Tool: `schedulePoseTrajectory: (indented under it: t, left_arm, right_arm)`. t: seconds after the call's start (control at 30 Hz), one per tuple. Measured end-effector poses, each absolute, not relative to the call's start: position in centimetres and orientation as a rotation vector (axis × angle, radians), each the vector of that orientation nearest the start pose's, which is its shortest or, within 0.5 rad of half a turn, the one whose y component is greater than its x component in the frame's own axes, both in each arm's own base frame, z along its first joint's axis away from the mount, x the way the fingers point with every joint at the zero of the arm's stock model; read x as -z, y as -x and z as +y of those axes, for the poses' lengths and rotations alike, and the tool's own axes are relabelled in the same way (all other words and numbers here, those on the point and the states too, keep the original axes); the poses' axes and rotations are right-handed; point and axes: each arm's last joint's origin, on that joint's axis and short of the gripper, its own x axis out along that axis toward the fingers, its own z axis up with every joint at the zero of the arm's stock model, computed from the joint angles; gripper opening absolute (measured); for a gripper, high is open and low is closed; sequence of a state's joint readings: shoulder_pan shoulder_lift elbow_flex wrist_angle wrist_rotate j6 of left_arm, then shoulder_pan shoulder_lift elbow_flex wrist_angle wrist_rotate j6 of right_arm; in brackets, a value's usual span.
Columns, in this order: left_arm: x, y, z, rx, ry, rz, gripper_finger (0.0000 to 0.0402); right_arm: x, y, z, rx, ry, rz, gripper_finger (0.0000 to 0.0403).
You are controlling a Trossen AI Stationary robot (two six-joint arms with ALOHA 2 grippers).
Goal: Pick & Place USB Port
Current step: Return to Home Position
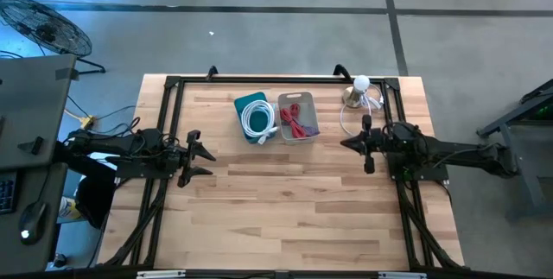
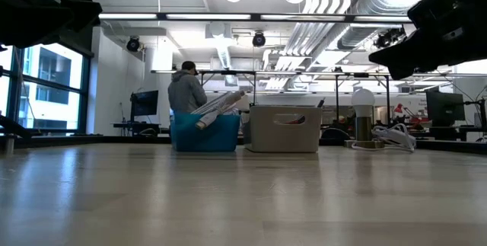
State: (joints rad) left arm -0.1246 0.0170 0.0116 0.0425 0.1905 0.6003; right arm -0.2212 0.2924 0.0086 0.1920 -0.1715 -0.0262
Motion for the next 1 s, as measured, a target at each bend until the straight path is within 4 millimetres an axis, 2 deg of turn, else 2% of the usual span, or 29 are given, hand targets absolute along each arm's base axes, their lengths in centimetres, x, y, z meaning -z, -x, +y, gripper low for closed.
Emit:
schedulePoseTrajectory:
  t: [0.4,0.67,1.0]
  left_arm:
    - [-17.0,-9.6,-1.8,0.294,-0.596,-0.131,0.0214]
    - [-17.0,-9.6,-1.8,0.294,-0.597,-0.131,0.0214]
    - [-17.0,-9.6,-1.8,0.294,-0.597,-0.131,0.0214]
  right_arm:
    - [-17.0,-9.6,-1.5,0.044,-0.063,-0.043,0.0000]
    - [-17.0,-9.7,-1.4,0.022,-0.129,-0.035,0.0000]
    - [-17.0,-9.7,-1.4,0.030,-0.098,-0.038,0.0000]
